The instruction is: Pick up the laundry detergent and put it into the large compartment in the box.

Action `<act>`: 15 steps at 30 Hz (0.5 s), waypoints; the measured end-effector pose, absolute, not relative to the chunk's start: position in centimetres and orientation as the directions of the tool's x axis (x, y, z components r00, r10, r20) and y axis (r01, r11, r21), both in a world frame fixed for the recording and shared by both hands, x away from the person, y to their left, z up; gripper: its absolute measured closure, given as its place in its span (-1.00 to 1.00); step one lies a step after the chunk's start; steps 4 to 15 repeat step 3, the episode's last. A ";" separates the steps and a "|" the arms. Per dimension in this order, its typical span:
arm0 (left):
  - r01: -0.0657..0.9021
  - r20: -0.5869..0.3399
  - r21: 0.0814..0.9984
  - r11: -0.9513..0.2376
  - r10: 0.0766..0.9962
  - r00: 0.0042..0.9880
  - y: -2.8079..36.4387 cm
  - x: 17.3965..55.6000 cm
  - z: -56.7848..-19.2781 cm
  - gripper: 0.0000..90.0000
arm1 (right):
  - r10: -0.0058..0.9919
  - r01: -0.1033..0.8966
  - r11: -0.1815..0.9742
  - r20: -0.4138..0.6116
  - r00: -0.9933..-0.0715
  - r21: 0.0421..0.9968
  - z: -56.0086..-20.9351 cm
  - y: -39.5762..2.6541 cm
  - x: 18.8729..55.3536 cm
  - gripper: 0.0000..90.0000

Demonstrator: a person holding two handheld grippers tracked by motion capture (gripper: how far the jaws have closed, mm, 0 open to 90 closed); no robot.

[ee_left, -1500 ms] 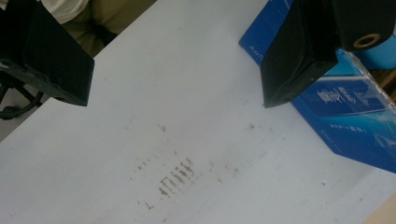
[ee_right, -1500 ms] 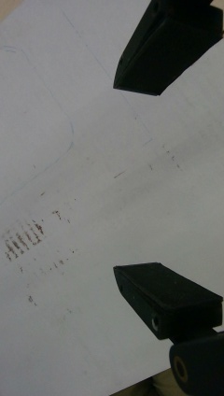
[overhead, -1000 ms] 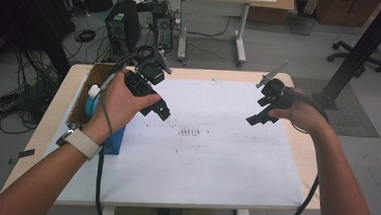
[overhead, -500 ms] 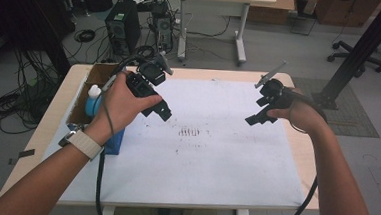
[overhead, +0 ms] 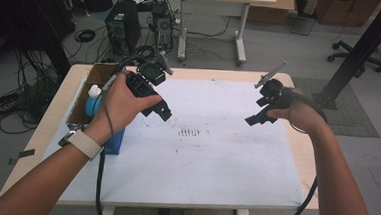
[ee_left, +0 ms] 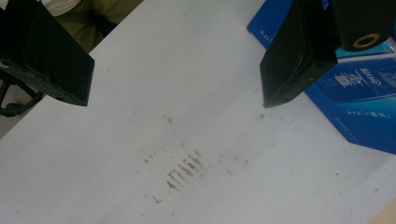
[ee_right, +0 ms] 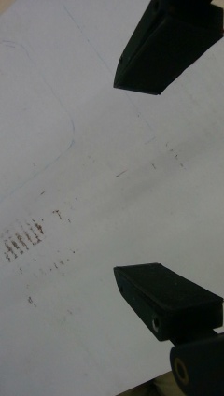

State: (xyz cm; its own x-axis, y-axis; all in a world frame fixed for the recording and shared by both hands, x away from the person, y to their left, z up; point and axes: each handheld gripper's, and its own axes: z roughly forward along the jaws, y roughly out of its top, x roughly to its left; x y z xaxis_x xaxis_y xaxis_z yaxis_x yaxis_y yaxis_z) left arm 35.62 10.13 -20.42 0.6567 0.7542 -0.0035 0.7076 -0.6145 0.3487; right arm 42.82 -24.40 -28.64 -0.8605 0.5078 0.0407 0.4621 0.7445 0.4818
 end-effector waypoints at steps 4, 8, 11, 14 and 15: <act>0.707 -0.007 0.352 -0.614 0.754 0.657 10.2 35.7 -20.4 -0.77 | 0.509 0.463 0.744 0.041 -0.860 0.482 -28.6 -24.5 42.8 -0.80; 0.707 -0.007 0.352 -0.614 0.754 0.657 10.2 35.7 -20.4 -0.77 | 0.509 0.463 0.744 0.041 -0.860 0.482 -28.6 -24.5 42.8 -0.80; 0.707 -0.007 0.352 -0.614 0.754 0.657 10.2 35.7 -20.4 -0.77 | 0.509 0.463 0.744 0.041 -0.860 0.482 -28.6 -24.5 42.8 -0.80; 0.707 -0.007 0.352 -0.614 0.754 0.657 10.2 35.7 -20.4 -0.77 | 0.509 0.463 0.744 0.041 -0.860 0.482 -28.6 -24.5 42.8 -0.80; 0.707 -0.007 0.352 -0.614 0.754 0.657 10.2 35.7 -20.4 -0.77 | 0.509 0.463 0.744 0.041 -0.860 0.482 -28.6 -24.5 42.8 -0.80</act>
